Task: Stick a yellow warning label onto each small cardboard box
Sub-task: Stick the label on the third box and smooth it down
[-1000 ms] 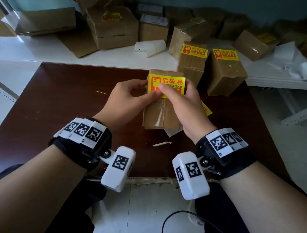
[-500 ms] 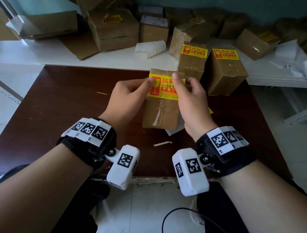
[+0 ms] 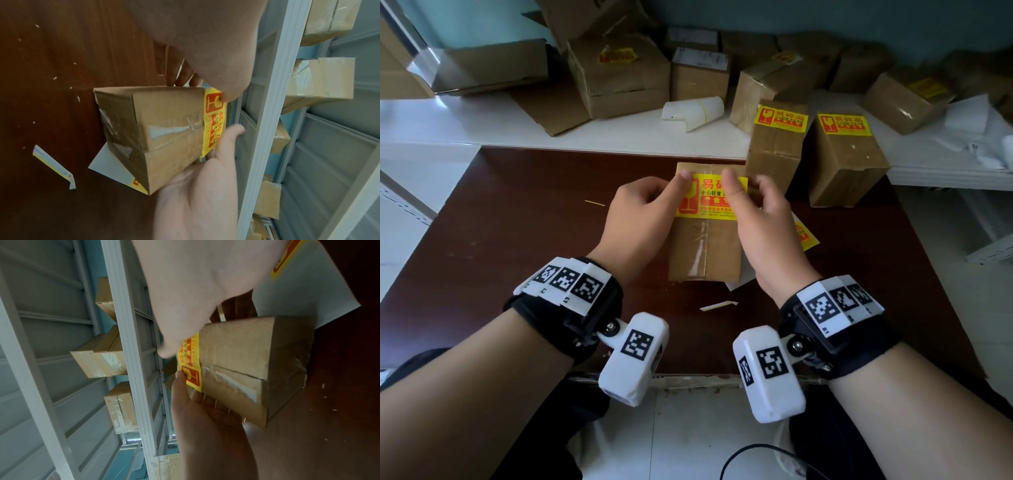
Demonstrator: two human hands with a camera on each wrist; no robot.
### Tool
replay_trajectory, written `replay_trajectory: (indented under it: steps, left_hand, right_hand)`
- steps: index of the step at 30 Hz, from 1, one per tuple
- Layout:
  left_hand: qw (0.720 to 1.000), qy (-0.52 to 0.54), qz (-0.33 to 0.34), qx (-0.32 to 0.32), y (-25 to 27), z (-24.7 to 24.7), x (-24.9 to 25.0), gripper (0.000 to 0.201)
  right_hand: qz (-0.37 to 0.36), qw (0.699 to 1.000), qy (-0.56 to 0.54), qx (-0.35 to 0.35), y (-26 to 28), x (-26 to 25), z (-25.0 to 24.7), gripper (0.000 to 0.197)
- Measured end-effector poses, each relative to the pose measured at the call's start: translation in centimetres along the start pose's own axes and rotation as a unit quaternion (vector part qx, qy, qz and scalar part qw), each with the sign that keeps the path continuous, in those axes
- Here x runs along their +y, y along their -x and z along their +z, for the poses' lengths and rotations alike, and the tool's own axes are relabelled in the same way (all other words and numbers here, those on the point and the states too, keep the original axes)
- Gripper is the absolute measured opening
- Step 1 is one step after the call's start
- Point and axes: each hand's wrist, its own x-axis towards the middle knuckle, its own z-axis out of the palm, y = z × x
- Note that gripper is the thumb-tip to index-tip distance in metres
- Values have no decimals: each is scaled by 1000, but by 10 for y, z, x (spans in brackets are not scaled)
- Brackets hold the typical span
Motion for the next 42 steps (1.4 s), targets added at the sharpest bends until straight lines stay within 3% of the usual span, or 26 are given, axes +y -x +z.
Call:
replay_trajectory:
  steps: [3,5,8,11,13,17,20,25,28,33,39,42]
  left_hand:
    - [1000,6,4,-4,-1,-2,-3,59]
    - [999,30,-2,-19,0,-3,-4,76]
    - [999,31,8,-18,2,-3,-2,93]
    - [999,34,24,-28,7,-2,2,91]
    - [999,36,30,-28,8,-1,2,90]
    - [998,46,8,-32,-2,-6,-4,103]
    - [998,47,1,-45,-6,-9,-7,112]
    - [997,45,31,-47,-4,-10,-2,99]
    - [996,25,74,-50,-1,-13,4,89]
    - [994,-40,78,-69,3,-10,2,53]
    - [994,-67,69,45,-3,-14,2,62]
    - [993,-39,93,68,-1,-16,6,65]
  right_hand:
    - [-26,1000,5,2,1,3,1,51]
    - [-22,999,17,17,0,1,-1,39]
    - [-9,999,-13,28,-1,-2,-3,50]
    - [-8,1000,-11,15,0,1,1,77]
    - [-17,1000,2,16,-2,5,1,82]
    - [-6,999,1,32,-5,3,-2,48]
    - [11,998,-24,53,-4,0,-2,50]
    - [20,996,-89,19,2,-1,2,61]
    - [-11,997,-78,26,4,3,5,73]
    - [-23,998,-58,30,5,-1,5,31]
    - [-8,993,-116,-26,13,-9,8,36]
    - [-30,988,-149,-37,15,-13,9,37]
